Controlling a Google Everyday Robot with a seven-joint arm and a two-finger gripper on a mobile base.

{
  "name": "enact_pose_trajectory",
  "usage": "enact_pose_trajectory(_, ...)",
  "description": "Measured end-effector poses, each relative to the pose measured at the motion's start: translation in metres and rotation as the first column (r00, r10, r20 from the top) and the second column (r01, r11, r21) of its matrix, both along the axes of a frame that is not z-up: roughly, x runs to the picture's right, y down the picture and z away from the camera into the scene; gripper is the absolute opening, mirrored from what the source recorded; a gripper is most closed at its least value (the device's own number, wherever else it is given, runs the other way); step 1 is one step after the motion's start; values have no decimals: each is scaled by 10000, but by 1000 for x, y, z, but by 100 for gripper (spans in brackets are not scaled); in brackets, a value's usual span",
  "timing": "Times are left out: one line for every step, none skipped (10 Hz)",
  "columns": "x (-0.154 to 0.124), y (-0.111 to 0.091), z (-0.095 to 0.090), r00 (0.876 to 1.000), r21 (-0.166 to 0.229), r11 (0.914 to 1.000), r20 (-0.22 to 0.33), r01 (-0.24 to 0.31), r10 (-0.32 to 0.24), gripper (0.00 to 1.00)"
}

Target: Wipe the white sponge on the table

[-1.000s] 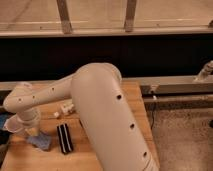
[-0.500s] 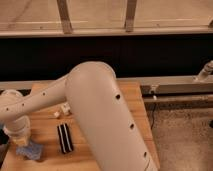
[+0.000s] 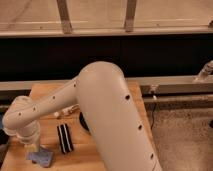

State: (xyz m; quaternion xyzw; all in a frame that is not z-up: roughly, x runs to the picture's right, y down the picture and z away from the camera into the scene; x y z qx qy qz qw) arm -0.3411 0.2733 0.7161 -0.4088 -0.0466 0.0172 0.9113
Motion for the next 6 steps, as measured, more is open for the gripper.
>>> enact_pose_trajectory(6, -8, 11, 9998, -1, 10000, -181, -3, 3, 0)
enact_pose_trajectory(13, -18, 24, 9993, 4, 10000, -373, -17, 17, 0)
enact_pose_trajectory(22, -32, 39, 9981, 18, 9999, -604, -106, 107, 0)
enact_pose_trajectory(31, -46, 52, 9966, 116, 9999, -809, -124, 133, 0)
enact_pose_trajectory(37, -57, 60, 9958, 248, 9995, -892, -188, 209, 0)
enact_pose_trajectory(43, -74, 72, 9950, 501, 9981, -913, -361, 406, 0)
